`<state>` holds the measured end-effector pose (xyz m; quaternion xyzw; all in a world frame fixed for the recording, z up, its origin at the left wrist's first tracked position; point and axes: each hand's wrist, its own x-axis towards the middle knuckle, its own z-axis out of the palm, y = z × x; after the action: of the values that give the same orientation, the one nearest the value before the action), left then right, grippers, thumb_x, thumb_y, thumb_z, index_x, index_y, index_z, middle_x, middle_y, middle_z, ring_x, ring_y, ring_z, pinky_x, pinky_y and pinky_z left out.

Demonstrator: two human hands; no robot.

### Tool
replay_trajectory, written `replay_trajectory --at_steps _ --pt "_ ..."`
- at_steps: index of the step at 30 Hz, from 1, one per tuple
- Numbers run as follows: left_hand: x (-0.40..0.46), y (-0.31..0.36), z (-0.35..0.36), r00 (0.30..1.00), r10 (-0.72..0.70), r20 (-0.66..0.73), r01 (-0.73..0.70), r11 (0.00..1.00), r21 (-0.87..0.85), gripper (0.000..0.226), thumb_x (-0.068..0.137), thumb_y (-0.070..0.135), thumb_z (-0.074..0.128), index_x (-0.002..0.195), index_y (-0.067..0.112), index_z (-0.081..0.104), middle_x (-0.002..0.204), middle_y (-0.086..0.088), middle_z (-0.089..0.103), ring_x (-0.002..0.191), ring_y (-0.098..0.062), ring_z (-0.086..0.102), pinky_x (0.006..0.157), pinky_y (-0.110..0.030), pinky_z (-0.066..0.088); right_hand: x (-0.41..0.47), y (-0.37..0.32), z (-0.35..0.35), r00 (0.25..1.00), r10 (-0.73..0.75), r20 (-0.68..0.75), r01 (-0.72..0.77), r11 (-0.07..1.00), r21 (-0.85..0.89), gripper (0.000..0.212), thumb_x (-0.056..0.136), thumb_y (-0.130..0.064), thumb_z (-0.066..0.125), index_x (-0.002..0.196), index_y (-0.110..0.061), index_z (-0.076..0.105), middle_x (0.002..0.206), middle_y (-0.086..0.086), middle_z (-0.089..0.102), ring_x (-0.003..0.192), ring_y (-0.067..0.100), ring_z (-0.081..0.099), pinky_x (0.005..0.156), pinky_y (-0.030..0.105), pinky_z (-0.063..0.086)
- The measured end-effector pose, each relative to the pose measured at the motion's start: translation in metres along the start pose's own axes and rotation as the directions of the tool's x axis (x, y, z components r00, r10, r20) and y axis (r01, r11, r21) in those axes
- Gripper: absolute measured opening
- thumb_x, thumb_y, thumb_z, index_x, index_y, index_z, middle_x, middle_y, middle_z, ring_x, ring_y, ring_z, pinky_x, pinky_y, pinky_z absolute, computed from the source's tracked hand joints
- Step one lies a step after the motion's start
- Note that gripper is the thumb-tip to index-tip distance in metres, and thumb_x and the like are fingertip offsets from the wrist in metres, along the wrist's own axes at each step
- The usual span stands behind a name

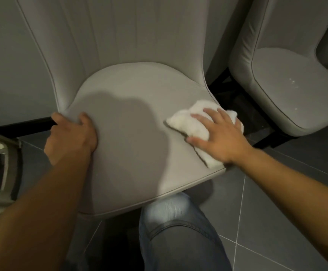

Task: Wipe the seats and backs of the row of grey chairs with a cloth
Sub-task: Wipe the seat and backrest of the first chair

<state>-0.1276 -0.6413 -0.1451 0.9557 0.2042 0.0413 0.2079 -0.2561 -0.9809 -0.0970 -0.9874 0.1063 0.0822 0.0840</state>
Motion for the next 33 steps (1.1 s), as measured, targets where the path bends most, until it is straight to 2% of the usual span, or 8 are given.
replay_trajectory --at_steps 7,17,22,24,26,27,30,33 --pt "0.0 0.001 0.002 1.0 0.011 -0.007 -0.011 1.0 0.019 0.075 0.088 0.065 0.023 0.135 0.008 0.031 0.12 -0.03 0.056 0.106 -0.051 0.053 0.085 -0.056 0.04 0.115 -0.039 -0.007 1.0 0.028 -0.015 -0.028 1.0 -0.008 0.093 0.069 -0.094 0.03 0.153 -0.054 0.019 0.167 -0.005 0.017 0.152 0.035 0.007 0.115 0.065 0.006" --pt "0.006 -0.002 -0.001 0.991 0.032 0.128 -0.032 0.999 -0.006 0.077 0.094 0.063 0.024 0.147 0.007 0.02 0.135 -0.027 0.049 0.118 -0.047 0.049 0.095 -0.053 0.037 0.118 -0.075 -0.008 0.992 0.126 0.007 -0.126 0.989 0.079 0.084 0.076 -0.083 0.036 0.152 -0.048 0.029 0.163 0.0 0.025 0.147 0.041 0.016 0.114 0.07 0.01" --pt "0.018 -0.015 -0.018 0.943 0.079 0.323 -0.083 0.997 -0.003 0.077 0.096 0.063 0.025 0.151 0.01 0.016 0.144 -0.026 0.041 0.127 -0.045 0.043 0.1 -0.05 0.035 0.073 -0.156 0.028 0.986 -0.143 -0.085 0.147 0.988 0.036 0.074 0.08 -0.082 0.03 0.147 -0.05 0.034 0.16 -0.002 0.033 0.145 0.036 0.025 0.112 0.07 0.009" --pt "0.022 -0.019 -0.033 0.92 0.123 0.373 -0.142 0.99 0.024 0.063 0.099 0.054 0.031 0.142 0.008 0.036 0.14 -0.025 0.046 0.123 -0.043 0.047 0.099 -0.047 0.038 0.049 -0.184 0.04 0.963 -0.26 -0.073 0.263 0.964 0.046 0.077 0.077 -0.087 0.024 0.146 -0.054 0.03 0.159 -0.005 0.033 0.144 0.033 0.024 0.11 0.067 0.01" --pt "0.031 -0.027 -0.051 0.917 0.185 0.353 -0.184 0.982 -0.036 0.032 0.101 0.031 0.039 0.111 0.007 0.058 0.126 -0.025 0.057 0.11 -0.042 0.053 0.095 -0.045 0.043 0.033 -0.193 0.042 0.936 -0.351 -0.033 0.352 0.934 0.062 0.081 0.074 -0.089 0.02 0.148 -0.056 0.025 0.16 -0.007 0.029 0.144 0.03 0.021 0.109 0.064 0.009" --pt "0.038 -0.033 -0.062 0.927 0.186 0.326 -0.174 0.983 -0.065 0.029 0.101 0.027 0.04 0.104 0.008 0.061 0.121 -0.023 0.061 0.106 -0.041 0.055 0.094 -0.046 0.045 0.029 -0.19 0.041 0.922 -0.388 -0.004 0.387 0.92 0.067 0.083 0.073 -0.09 0.02 0.149 -0.057 0.021 0.162 -0.008 0.025 0.146 0.029 0.018 0.11 0.064 0.007" --pt "0.059 -0.057 -0.098 0.971 0.138 0.193 -0.099 0.976 -0.196 0.041 0.1 0.038 0.039 0.111 0.009 0.066 0.116 -0.016 0.065 0.106 -0.038 0.057 0.096 -0.047 0.045 0.024 -0.179 0.033 0.901 -0.428 0.063 0.425 0.903 0.063 0.086 0.069 -0.092 0.019 0.149 -0.059 0.016 0.165 -0.01 0.018 0.15 0.026 0.01 0.112 0.063 0.004" --pt "0.068 -0.068 -0.121 0.985 0.174 0.023 -0.169 0.977 -0.129 0.041 0.1 0.04 0.037 0.102 0.012 0.066 0.102 -0.014 0.066 0.097 -0.037 0.058 0.084 -0.043 0.046 0.037 -0.187 0.024 0.926 -0.371 0.069 0.369 0.928 0.048 0.089 0.066 -0.094 0.018 0.147 -0.058 0.024 0.163 -0.01 0.023 0.149 0.025 0.013 0.11 0.062 0.004"
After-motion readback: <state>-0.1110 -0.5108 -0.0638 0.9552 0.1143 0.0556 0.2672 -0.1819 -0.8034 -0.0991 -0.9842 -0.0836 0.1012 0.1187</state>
